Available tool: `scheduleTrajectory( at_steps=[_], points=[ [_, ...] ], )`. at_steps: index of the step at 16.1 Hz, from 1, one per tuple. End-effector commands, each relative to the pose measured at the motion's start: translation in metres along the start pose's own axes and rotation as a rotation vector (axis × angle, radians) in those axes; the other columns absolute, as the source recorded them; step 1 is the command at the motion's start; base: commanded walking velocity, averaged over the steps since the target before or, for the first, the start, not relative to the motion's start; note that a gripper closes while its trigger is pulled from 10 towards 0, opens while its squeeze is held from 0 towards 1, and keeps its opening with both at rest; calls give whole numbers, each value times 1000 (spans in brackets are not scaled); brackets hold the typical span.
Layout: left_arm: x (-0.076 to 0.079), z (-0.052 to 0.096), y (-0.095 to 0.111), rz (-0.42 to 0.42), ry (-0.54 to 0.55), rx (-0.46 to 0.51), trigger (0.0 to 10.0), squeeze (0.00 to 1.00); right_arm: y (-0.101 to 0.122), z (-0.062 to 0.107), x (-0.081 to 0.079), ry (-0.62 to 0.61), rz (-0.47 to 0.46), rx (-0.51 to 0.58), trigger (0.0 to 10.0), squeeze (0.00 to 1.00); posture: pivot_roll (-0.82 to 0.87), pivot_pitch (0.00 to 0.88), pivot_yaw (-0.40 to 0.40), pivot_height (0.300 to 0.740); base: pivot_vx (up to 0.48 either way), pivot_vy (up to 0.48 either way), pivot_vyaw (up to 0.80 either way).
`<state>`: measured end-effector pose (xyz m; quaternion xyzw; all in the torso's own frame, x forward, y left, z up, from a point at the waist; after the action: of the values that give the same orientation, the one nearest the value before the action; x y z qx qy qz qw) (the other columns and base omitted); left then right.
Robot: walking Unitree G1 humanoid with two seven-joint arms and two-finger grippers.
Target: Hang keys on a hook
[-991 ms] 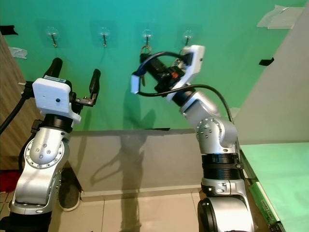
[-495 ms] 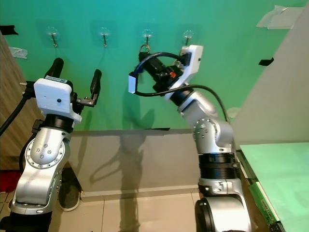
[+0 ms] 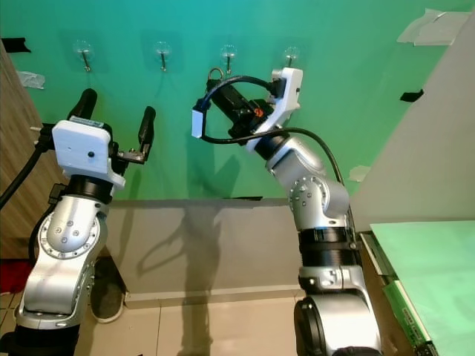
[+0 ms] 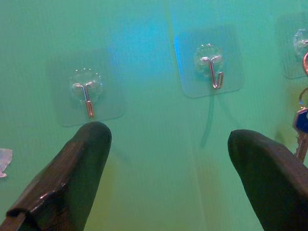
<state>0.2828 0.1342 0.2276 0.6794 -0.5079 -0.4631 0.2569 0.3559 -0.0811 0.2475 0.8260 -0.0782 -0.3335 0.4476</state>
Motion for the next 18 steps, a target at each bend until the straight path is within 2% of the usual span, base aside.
scheduleTrajectory(
  at_steps=[1,6,8,10,17,18],
  points=[
    [2,0,-2,-1,-6,-12,10000,0,11,-2,-2,15,13,41,0,0,118,0,-69,740,0,0,0],
    [13,2,-4,19,-84,-16,10000,0,20,2,8,-30,-33,88,0,0,114,0,-65,740,0,0,0],
    [14,2,-5,20,-95,-22,10000,0,22,6,14,-45,-104,104,0,0,112,0,-61,740,0,0,0],
    [15,1,-4,4,-107,-11,10000,0,18,7,15,-47,-124,77,0,0,112,0,-59,740,0,0,0],
    [15,2,-4,6,-118,-17,10000,0,19,11,23,-69,-275,91,0,0,114,0,-61,740,0,0,0],
    [26,6,-9,30,-217,-30,10000,0,17,12,26,-83,-280,83,0,0,115,0,-64,740,0,0,0]
  ],
)
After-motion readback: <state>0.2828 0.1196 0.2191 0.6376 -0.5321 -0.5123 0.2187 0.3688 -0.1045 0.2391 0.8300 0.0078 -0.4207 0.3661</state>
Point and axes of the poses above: a point about 5 cm out from each wrist's last joint towards the gripper, its own z axis pointing back from the gripper into the wrist, its own y axis along the axis of the wrist's last joint, x = y × z, the point moved 1 cm from there along -z, pointing out of the wrist towards the gripper, and after that the axes turned 7 degrees about -z, right-handed, at the moved point
